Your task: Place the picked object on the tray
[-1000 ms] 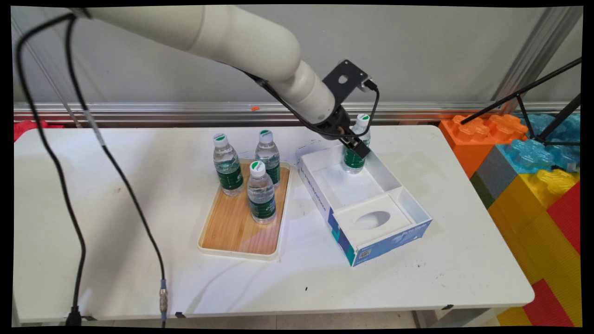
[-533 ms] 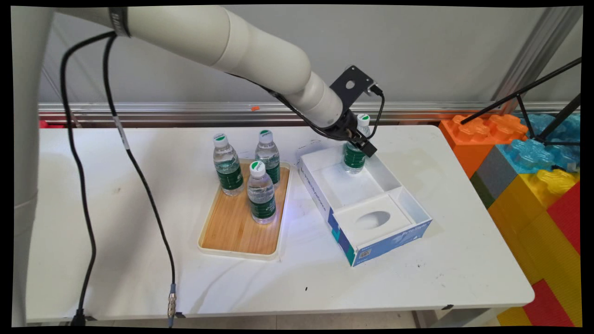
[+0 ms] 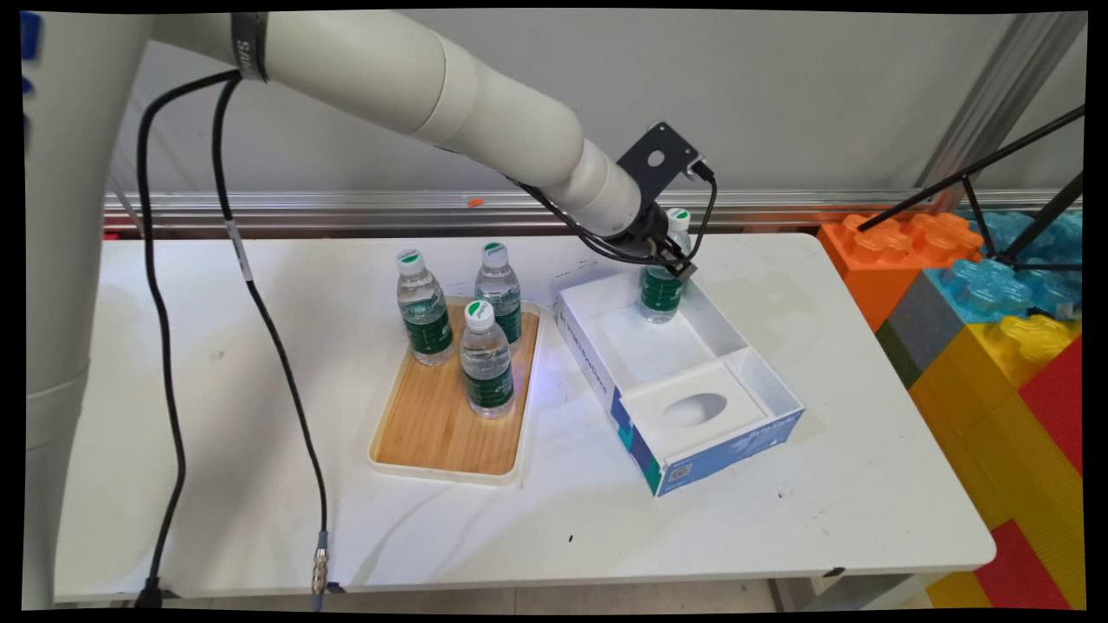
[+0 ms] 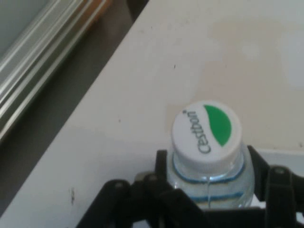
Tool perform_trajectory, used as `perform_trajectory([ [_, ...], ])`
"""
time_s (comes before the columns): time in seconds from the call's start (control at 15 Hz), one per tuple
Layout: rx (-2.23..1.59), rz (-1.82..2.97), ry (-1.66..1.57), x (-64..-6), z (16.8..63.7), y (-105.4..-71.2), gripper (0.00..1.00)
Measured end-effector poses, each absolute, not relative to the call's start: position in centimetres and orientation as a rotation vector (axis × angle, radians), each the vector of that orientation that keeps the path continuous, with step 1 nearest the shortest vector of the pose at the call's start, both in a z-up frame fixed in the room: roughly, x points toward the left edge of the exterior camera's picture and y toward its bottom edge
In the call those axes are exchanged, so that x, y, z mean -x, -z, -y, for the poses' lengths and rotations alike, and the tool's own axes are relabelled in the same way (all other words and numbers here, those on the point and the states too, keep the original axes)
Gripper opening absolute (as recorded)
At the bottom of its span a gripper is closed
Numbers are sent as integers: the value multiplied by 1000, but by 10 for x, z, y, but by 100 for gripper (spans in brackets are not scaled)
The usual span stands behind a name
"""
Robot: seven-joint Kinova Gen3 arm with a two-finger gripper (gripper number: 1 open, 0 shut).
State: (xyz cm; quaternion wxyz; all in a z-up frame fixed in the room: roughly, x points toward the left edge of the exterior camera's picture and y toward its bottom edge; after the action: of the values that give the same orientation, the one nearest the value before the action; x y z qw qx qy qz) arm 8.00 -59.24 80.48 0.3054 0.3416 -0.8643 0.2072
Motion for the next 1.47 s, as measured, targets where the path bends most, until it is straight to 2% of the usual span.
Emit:
perform_trajectory([
  [0.33, -889, 2286, -563, -82, 590, -810, 0],
  [0.67, -912, 2262, -547, -82, 584, -840, 0],
  [0.87, -941, 2247, -513, -83, 574, -870, 0],
  [1.2, -977, 2230, -420, -89, 546, -945, 0],
  [1.47, -974, 2242, -376, -107, 524, -993, 0],
])
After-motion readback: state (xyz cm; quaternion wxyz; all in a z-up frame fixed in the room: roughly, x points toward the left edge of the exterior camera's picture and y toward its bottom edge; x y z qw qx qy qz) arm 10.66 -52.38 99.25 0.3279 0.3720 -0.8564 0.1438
